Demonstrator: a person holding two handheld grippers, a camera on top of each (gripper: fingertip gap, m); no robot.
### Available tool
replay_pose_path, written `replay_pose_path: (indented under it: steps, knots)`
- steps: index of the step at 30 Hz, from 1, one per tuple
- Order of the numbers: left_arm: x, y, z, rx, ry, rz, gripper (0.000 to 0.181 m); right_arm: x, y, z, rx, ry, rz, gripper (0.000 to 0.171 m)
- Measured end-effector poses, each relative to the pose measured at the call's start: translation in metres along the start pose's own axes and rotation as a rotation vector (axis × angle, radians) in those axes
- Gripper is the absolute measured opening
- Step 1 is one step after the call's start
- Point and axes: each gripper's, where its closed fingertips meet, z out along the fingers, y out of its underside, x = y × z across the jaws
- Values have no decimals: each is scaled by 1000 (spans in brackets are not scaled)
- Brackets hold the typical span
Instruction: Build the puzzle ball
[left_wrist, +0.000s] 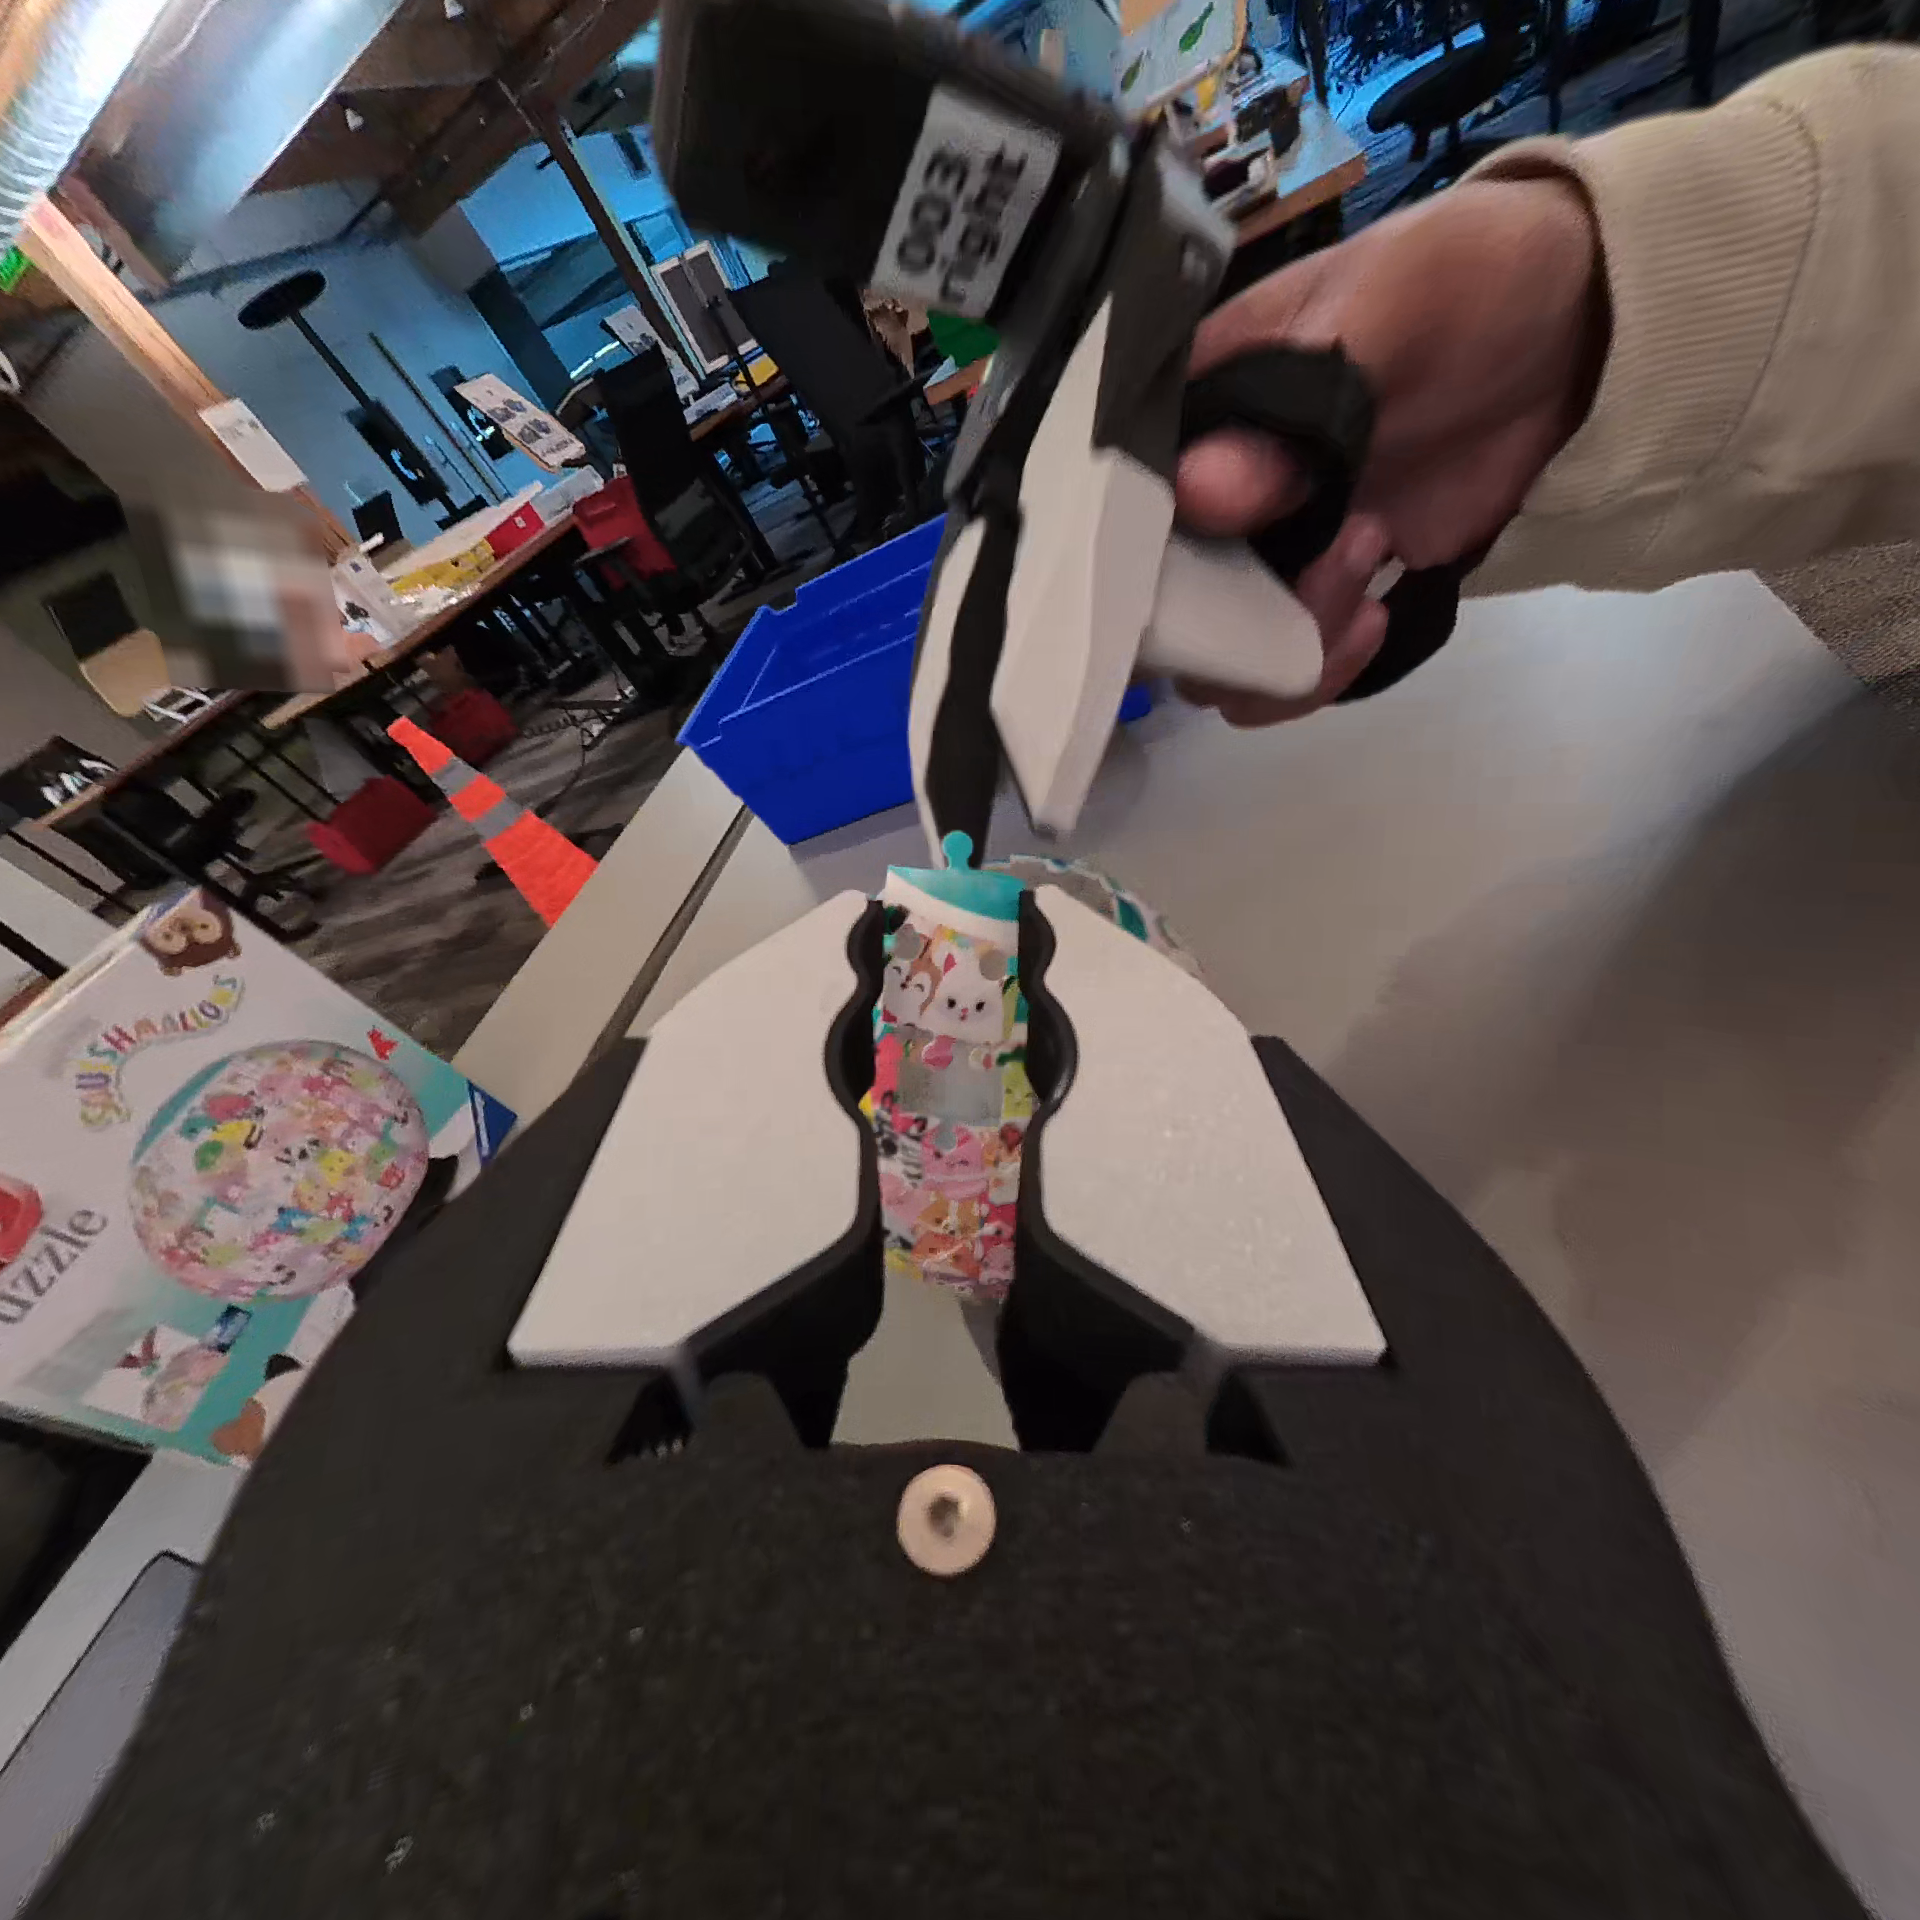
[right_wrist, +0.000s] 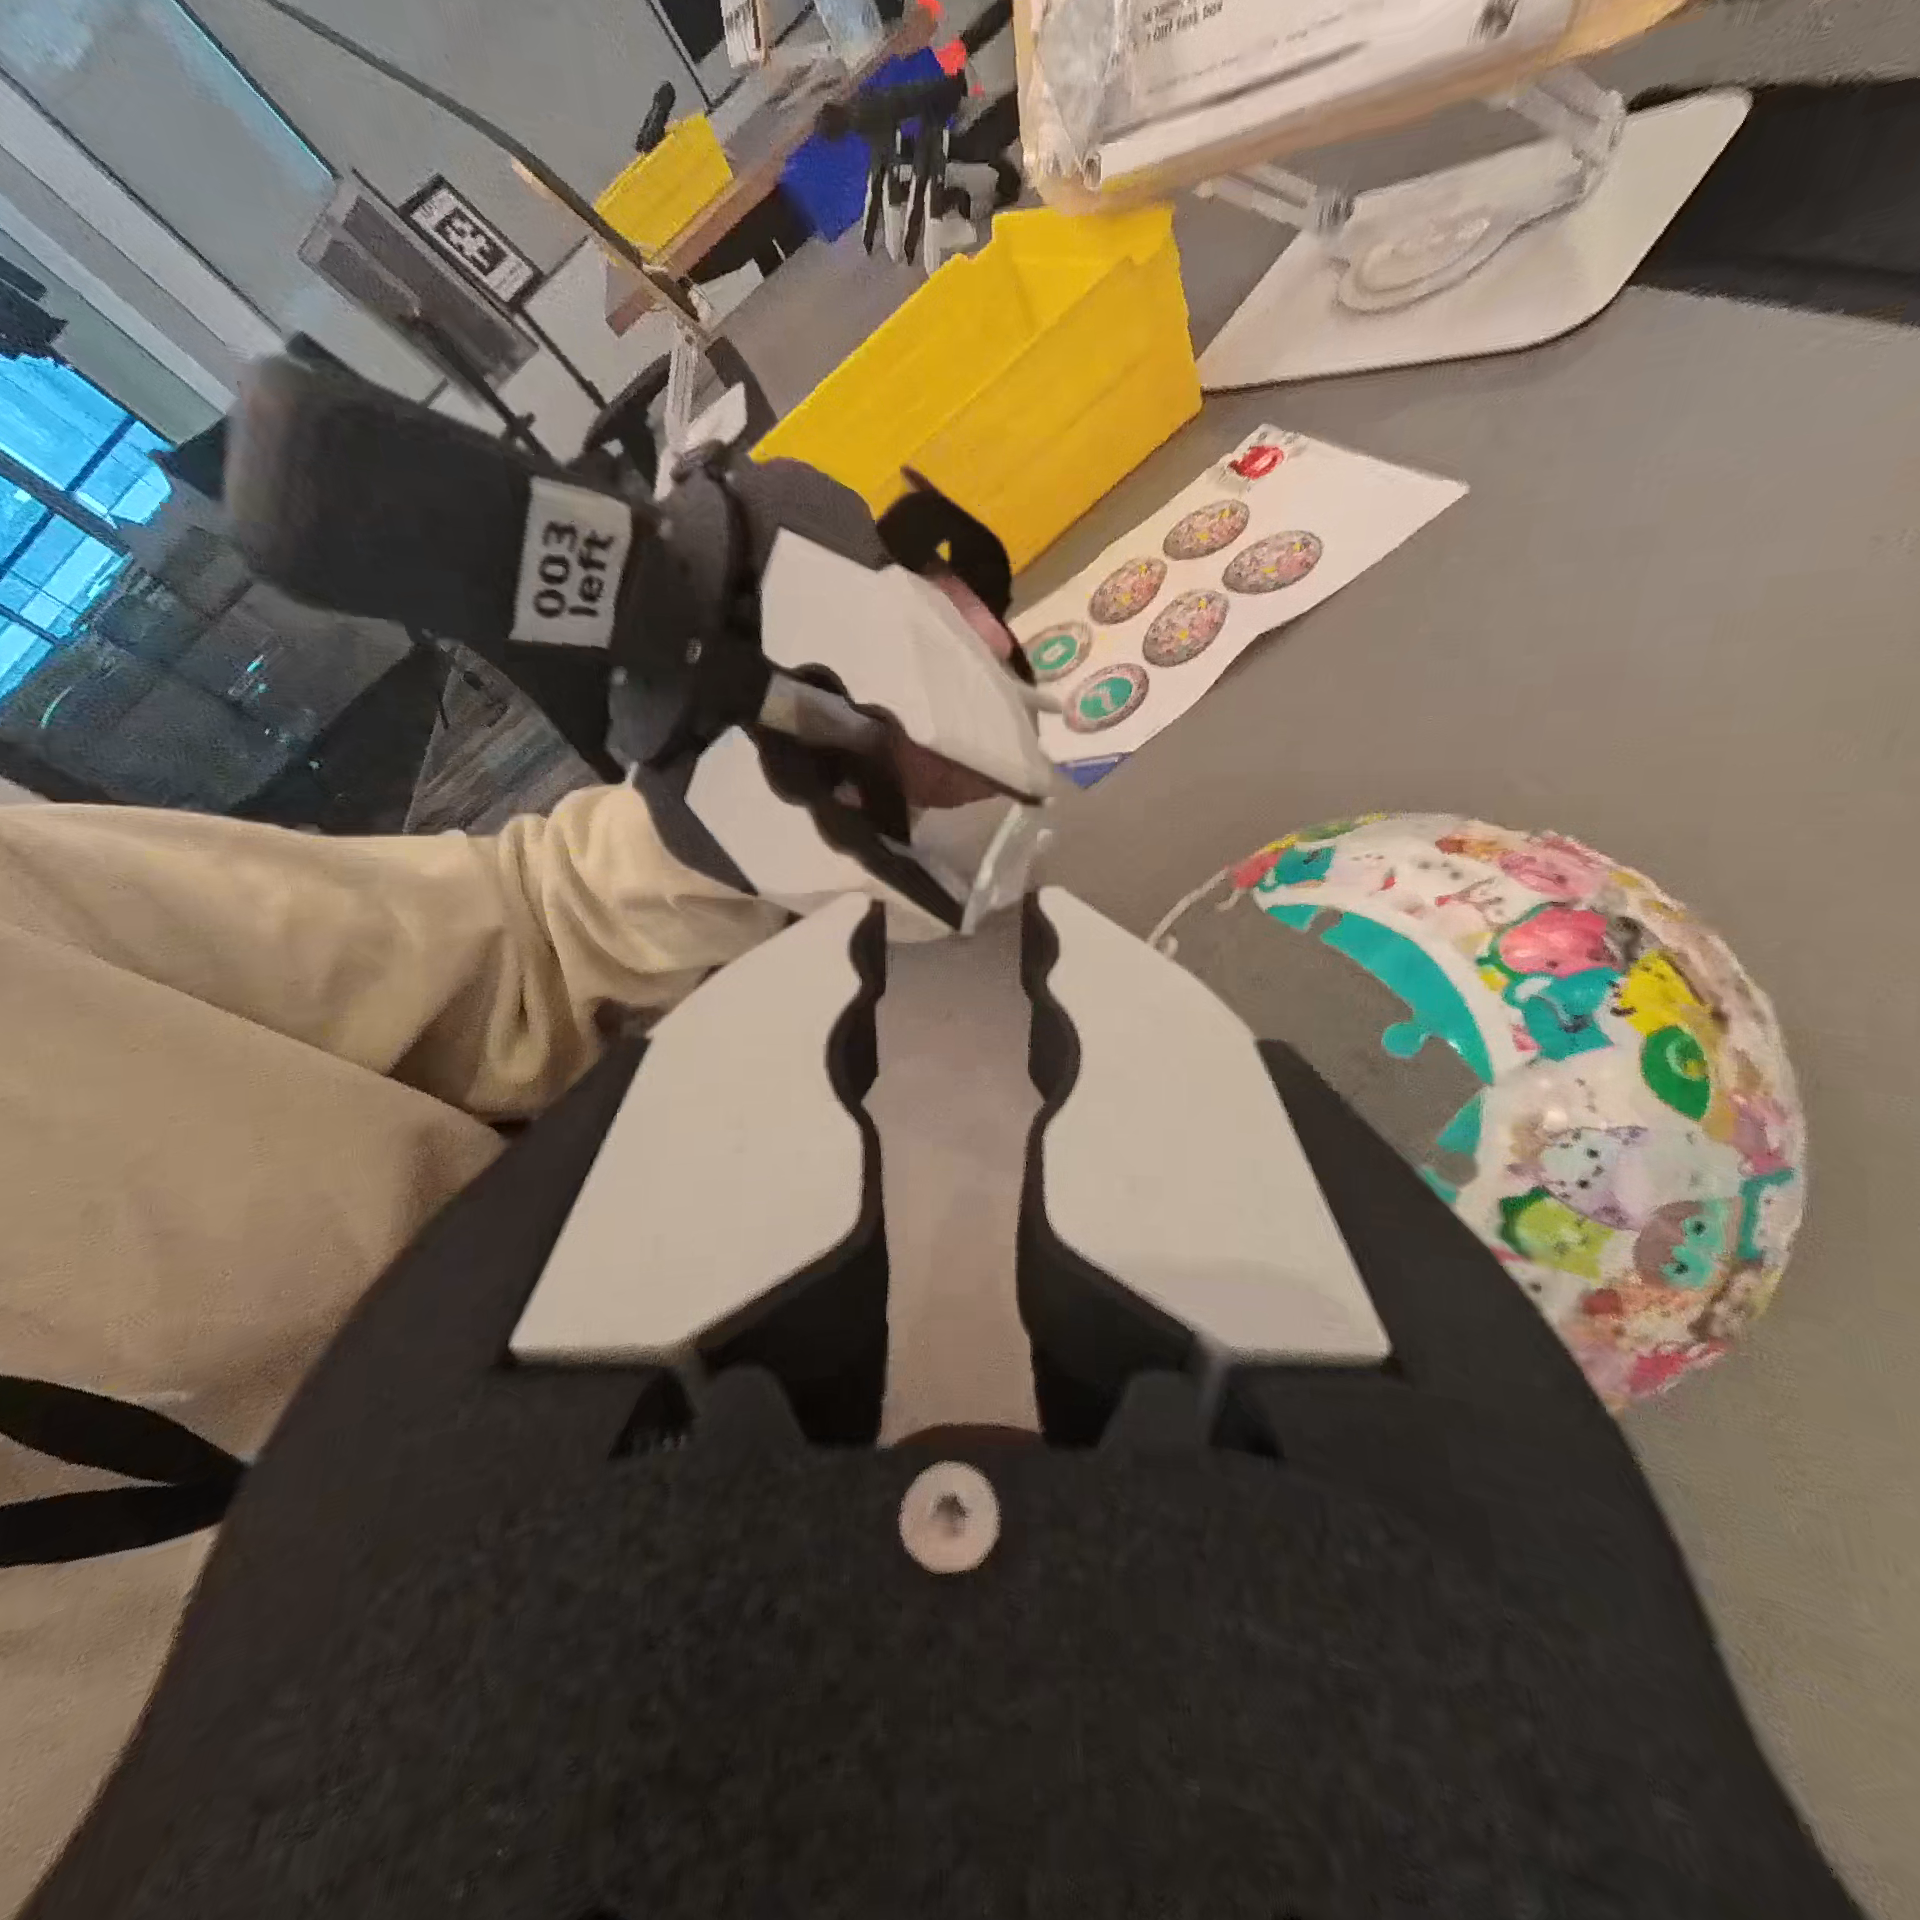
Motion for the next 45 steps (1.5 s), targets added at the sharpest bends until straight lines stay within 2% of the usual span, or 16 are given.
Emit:
replay_pose_path:
  steps: [3,7,10,12,14,17,19,22,26,28,30,32,34,37,40,45]
  knots:
    - [4,-1,1,-4,0,26,24,1,5,2,9,-34,65,2]
    - [9,-7,2,30,-4,17,20,2,8,-5,21,-36,80,1]
    - [11,-7,1,48,19,-32,32,10,1,-31,40,36,48,1]
    - [8,1,2,17,29,-80,43,29,-11,-79,49,189,-16,1]
    - [13,14,7,-35,65,-98,40,79,-20,-159,37,561,-106,1]
    - [27,28,18,-104,132,-100,32,171,24,-300,-325,1110,-121,1]
    - [29,28,27,-117,161,-124,27,216,68,-350,-534,1158,5,2]
    - [33,24,33,-181,270,-149,26,256,108,-358,-626,1037,110,2]
    - [23,24,35,-296,329,-131,26,281,120,-350,-680,1035,71,9]
    - [17,19,30,-282,314,-156,26,281,117,-346,-655,1046,91,24]
    - [10,19,22,-245,244,-175,26,264,98,-341,-591,1097,78,24]
    - [1,28,13,-218,132,-162,41,216,51,-282,-356,940,-49,14]
    - [-8,39,9,-191,72,-191,71,129,6,-176,-86,487,-201,11]
    - [-9,52,14,-198,143,-269,101,43,15,-63,-143,81,-231,24]
    - [-5,67,25,-267,228,-271,109,37,27,-20,-255,84,-267,25]
    - [0,74,34,-284,284,-276,102,46,37,-7,-379,164,-275,21]
